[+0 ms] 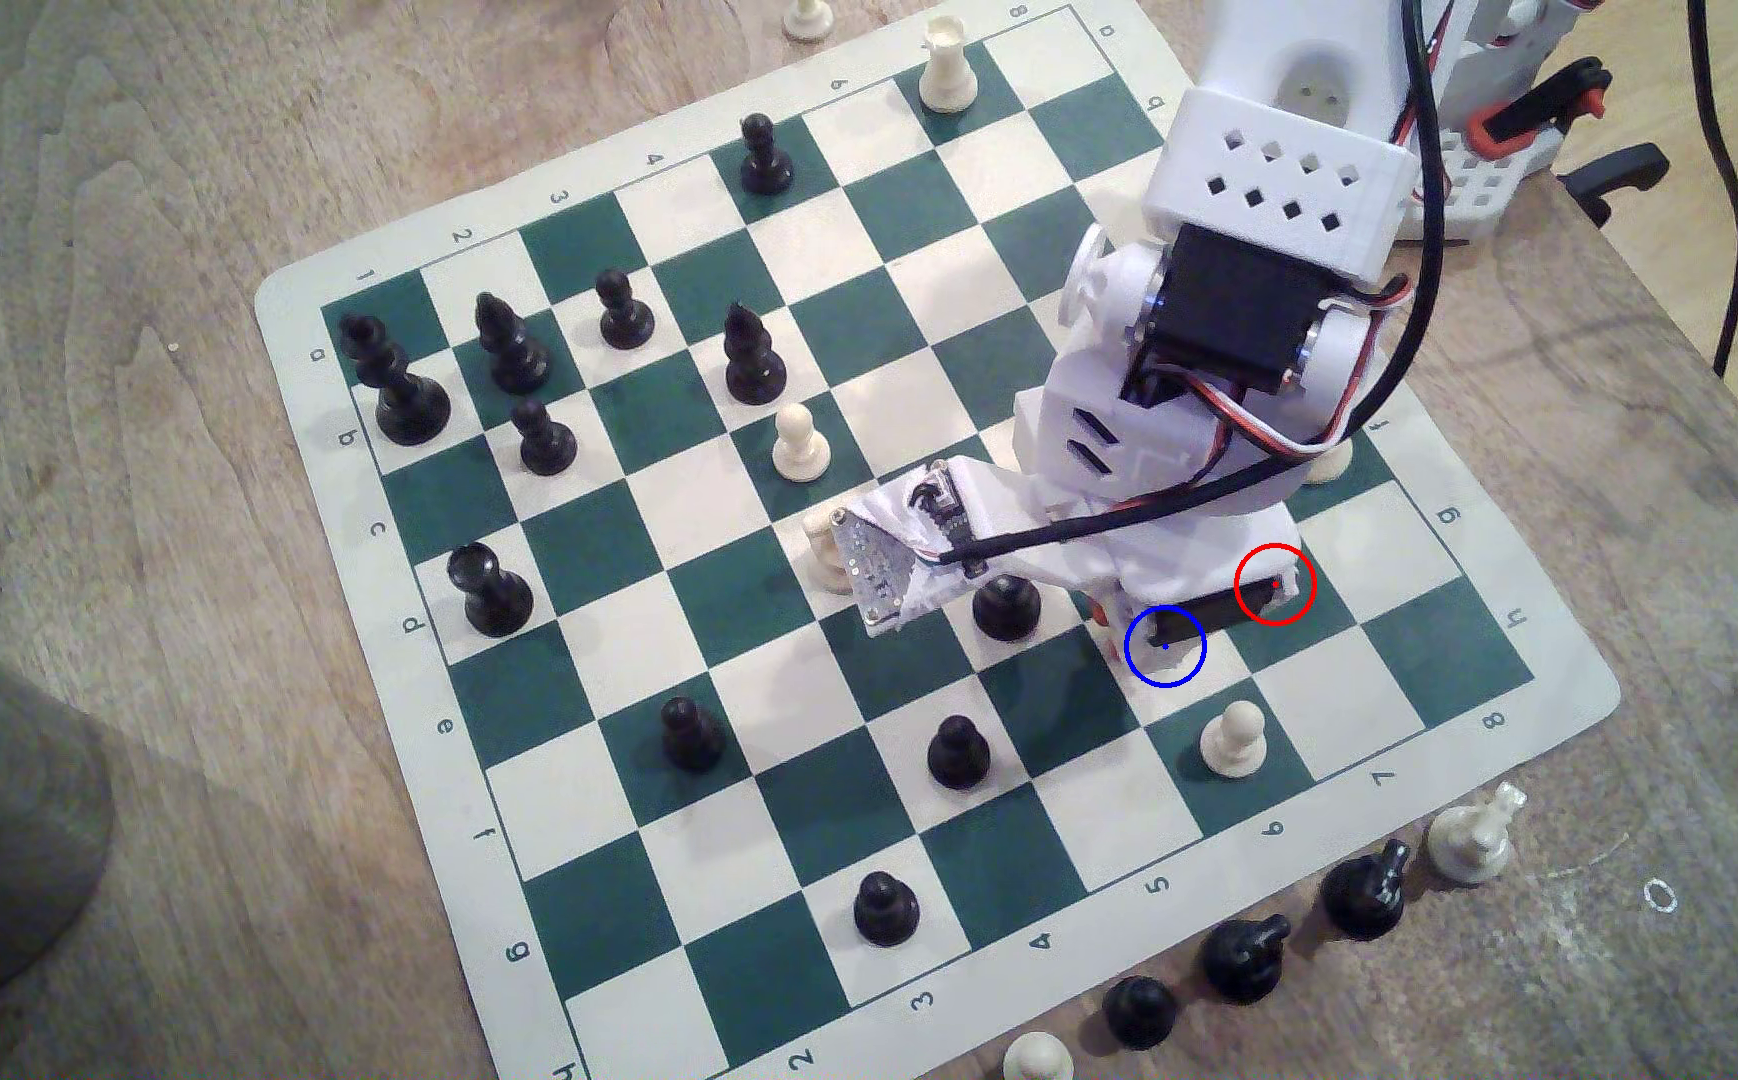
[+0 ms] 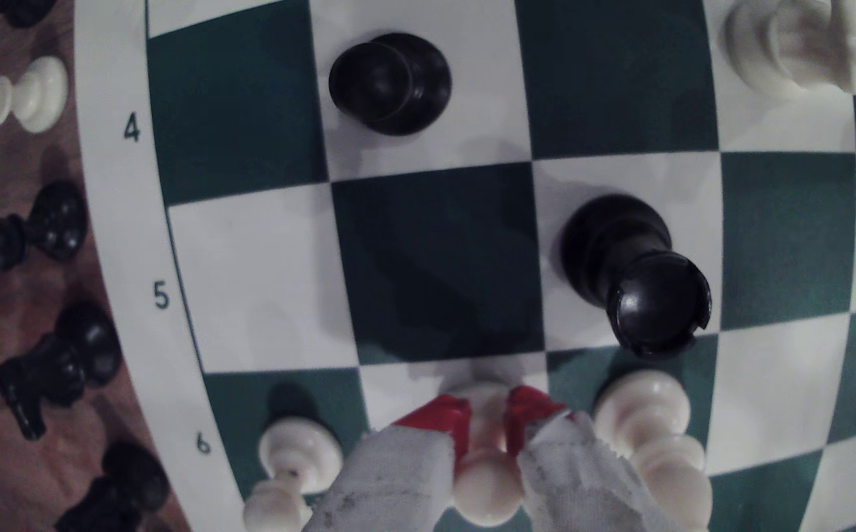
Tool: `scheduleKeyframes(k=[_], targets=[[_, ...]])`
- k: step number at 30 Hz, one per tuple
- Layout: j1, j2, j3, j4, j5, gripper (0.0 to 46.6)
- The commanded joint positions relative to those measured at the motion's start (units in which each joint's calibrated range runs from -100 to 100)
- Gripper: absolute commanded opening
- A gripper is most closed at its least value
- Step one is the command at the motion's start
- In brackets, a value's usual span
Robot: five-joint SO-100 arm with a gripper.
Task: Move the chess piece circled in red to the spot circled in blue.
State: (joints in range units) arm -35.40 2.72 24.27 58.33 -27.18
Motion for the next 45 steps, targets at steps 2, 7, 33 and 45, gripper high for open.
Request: scheduleKeyframes(k=[2, 7, 33, 45], targets=[[-0.15, -1.45, -3.05, 0.23, 0.15, 0.3], [-1.01, -2.30, -3.05, 0.81, 0.10, 0.3], [-1.72, -3.91, -1.78, 2.44, 1.12, 16.3], [0.47, -15.54, 2.03, 5.80, 3.37, 16.7]])
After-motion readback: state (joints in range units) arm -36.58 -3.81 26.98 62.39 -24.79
